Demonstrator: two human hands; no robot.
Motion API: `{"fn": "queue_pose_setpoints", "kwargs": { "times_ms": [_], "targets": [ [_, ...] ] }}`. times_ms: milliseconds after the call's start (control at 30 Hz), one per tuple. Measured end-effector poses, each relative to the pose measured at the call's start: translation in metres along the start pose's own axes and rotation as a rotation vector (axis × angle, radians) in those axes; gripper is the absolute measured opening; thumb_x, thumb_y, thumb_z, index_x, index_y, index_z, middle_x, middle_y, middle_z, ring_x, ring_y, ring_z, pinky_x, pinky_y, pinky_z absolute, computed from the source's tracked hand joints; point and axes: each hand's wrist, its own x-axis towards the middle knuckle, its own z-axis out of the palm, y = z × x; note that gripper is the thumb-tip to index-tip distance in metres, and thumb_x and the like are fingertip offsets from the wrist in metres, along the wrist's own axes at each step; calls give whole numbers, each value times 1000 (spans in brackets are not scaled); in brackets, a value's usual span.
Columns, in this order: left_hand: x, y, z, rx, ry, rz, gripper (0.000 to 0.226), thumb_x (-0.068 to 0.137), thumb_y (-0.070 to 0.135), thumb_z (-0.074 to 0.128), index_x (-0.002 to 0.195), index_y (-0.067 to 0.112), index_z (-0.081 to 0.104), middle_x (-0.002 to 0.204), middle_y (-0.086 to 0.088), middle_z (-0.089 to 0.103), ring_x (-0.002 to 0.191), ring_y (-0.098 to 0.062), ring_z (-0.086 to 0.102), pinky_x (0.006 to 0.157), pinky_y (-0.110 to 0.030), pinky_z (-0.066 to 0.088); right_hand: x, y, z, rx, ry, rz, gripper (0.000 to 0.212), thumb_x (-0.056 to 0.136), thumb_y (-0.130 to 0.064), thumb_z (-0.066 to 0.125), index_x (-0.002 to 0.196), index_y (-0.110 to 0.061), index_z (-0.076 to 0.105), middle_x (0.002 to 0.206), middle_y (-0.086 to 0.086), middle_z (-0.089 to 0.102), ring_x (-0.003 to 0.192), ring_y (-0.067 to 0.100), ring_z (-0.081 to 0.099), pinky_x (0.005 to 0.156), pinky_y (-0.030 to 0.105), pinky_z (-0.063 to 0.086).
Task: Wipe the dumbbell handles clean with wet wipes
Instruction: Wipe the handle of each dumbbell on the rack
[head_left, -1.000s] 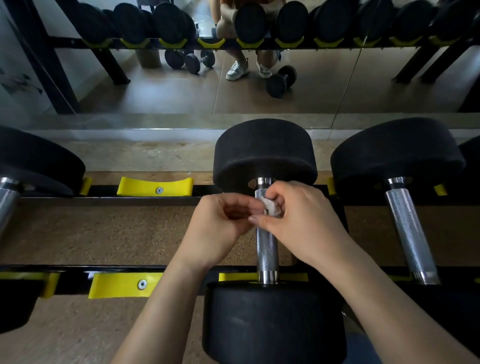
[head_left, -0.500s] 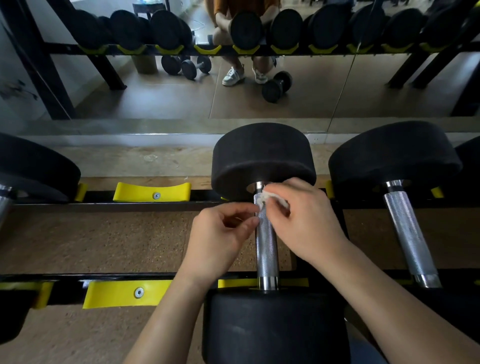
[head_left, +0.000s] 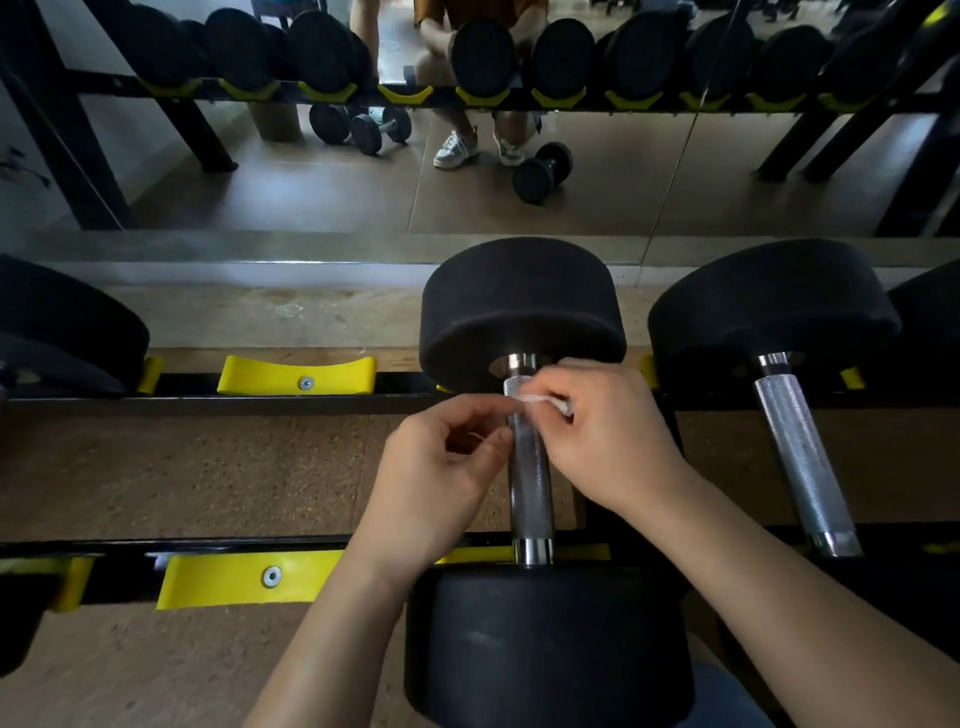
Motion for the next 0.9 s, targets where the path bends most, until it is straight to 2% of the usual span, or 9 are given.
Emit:
{"fn": "queue_pose_setpoints", "kwargs": {
  "times_ms": [67,200,367,500,667,733,800,900],
  "targets": [
    [-1,1,2,28,-8,10,16,87,10,68,95,24,71,82,13,69,74,-7,62,71,-24,53,-6,-2,-7,22,-96,-11,11,89,-16,64,87,-20,74,80,-11,66,74,1,59,65,10,42],
    [-1,-1,3,74,10,15,18,86,12,69,98,25,69,79,14,67,73,-4,60,70,-20,50,14,1,-3,-90,69,-33,13,91,-19,61,86,-16,74,78,-5,69,72,8,62,65,30,53],
    [3,0,4,147,32,68,31,87,16,69,115,28,67,90,11,68,83,-3,62,75,-16,50,-14,-1,-9,35,-138,-70,10,91,-19,62,88,-18,72,79,-11,64,74,3,58,65,21,48],
    [8,0,5,111,47,83,40,87,7,66,116,35,62,87,10,69,82,-3,65,80,-17,51,16,-2,-2,-107,28,-79,9,92,-19,61,90,-17,69,81,-7,65,74,7,60,66,29,53],
    [10,-2,4,215,101,137,31,88,11,67,115,25,69,96,12,68,88,0,61,77,-12,48,-11,-7,-7,2,-126,-73,14,92,-16,61,99,-17,73,90,-4,63,81,9,60,72,29,53],
    [12,-7,5,283,118,157,29,89,13,66,115,25,70,100,7,68,88,-2,60,78,-15,49,1,-5,-2,-63,-67,-113,16,90,-11,61,100,-15,73,91,-1,62,80,14,60,69,33,54],
    [17,-11,6,360,174,195,25,89,16,63,113,21,71,102,2,67,87,-8,63,80,-25,53,11,-7,5,-133,-7,-150,14,87,-6,63,96,-9,74,88,4,62,76,20,61,64,39,54],
    [23,-11,5,461,252,245,21,84,24,62,97,15,76,94,-2,68,84,-18,65,75,-31,54,4,-9,11,-133,-72,-128,20,89,-7,61,106,-7,72,97,6,56,83,21,58,71,39,54]
  ]
}}
